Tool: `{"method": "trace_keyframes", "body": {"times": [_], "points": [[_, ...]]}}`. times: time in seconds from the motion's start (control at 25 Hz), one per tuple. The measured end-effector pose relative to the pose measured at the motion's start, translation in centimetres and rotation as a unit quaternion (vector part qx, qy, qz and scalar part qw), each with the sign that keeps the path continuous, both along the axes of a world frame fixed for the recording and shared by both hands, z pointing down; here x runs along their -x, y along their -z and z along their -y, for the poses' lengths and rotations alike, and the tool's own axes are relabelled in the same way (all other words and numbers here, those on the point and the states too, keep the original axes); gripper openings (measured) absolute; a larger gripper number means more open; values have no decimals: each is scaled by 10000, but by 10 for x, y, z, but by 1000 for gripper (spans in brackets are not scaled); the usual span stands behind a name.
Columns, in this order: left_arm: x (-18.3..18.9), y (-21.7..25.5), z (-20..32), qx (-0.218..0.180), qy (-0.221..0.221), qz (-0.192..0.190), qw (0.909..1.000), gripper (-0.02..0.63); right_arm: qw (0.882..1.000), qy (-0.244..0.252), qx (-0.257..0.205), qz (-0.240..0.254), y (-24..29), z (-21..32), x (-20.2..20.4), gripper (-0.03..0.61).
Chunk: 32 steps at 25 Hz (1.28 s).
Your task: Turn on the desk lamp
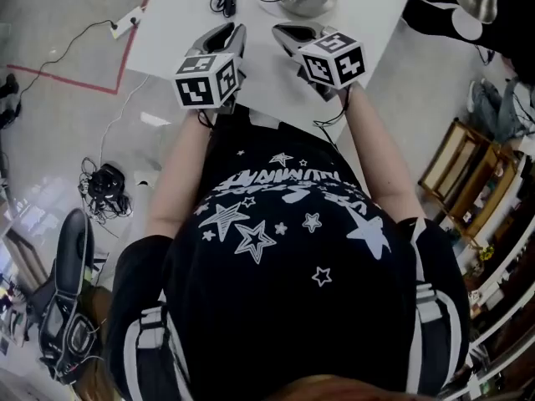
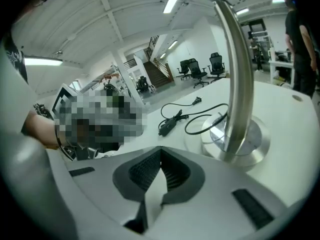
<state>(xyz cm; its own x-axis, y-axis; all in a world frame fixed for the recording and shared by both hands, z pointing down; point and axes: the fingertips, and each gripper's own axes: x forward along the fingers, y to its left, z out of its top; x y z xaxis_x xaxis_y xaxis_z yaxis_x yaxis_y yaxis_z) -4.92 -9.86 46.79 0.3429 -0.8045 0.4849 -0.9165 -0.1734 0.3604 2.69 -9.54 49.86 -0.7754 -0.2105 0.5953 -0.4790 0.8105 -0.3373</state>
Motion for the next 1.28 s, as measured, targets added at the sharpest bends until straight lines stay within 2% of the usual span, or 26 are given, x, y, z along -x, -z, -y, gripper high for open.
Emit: {"method": "trace_keyframes", "body": {"times": [0.32,0.44,0.52,0.68,0.8,1.12,1.28], "points": [[16,5,-14,-86,627,26,9980,83,9989,461,-27,118,0,-4,2,5],[8,15,-25,-220,820,92,9963,81,9981,496,-38,365,11,-11,-11,5],[0,24,-36,-341,959,147,9947,54,9971,577,-109,493,20,-19,-22,5],[-7,41,-54,-572,1307,219,9895,29,9943,823,-356,582,36,-31,-37,5],[-9,52,-64,-648,1529,227,9859,18,9930,860,-370,714,47,-37,-48,5],[-18,67,-94,-785,1795,257,9803,17,9900,903,-496,960,66,-57,-64,5],[-26,70,-109,-792,1790,208,9804,15,9892,894,-552,1017,78,-66,-66,5]]}}
